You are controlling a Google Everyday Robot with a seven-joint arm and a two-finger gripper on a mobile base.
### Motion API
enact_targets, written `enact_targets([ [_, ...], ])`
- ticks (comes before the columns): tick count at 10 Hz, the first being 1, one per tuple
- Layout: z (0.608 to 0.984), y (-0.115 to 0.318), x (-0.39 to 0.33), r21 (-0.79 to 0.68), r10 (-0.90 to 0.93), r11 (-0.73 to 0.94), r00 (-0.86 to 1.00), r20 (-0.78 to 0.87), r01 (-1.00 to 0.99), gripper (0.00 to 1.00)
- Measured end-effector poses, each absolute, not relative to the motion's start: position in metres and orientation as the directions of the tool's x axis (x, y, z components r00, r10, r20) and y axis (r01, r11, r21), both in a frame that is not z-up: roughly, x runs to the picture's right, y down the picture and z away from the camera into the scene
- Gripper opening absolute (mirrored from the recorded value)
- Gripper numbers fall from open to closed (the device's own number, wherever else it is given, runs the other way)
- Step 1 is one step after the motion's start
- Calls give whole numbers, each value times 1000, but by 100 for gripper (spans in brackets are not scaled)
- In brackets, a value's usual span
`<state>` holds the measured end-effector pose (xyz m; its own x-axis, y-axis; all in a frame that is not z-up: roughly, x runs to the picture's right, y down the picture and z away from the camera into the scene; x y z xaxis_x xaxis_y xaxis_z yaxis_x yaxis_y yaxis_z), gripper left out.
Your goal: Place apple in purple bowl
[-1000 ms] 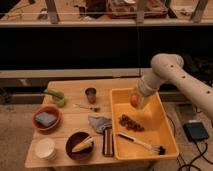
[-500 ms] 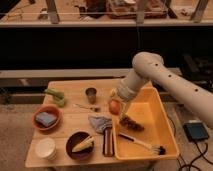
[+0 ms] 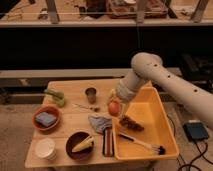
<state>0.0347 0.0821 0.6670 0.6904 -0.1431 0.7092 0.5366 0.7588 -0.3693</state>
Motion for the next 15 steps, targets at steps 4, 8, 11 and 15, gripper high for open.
enact_targets([
  [4, 635, 119, -41, -291, -188, 748, 611, 769, 596, 5],
  [8, 613, 159, -132, -226, -241, 697, 519, 820, 680, 5],
  [11, 635, 201, -160, -232, -234, 661, 490, 840, 713, 5],
  [15, 661, 225, -159, -275, -194, 650, 504, 841, 709, 13],
])
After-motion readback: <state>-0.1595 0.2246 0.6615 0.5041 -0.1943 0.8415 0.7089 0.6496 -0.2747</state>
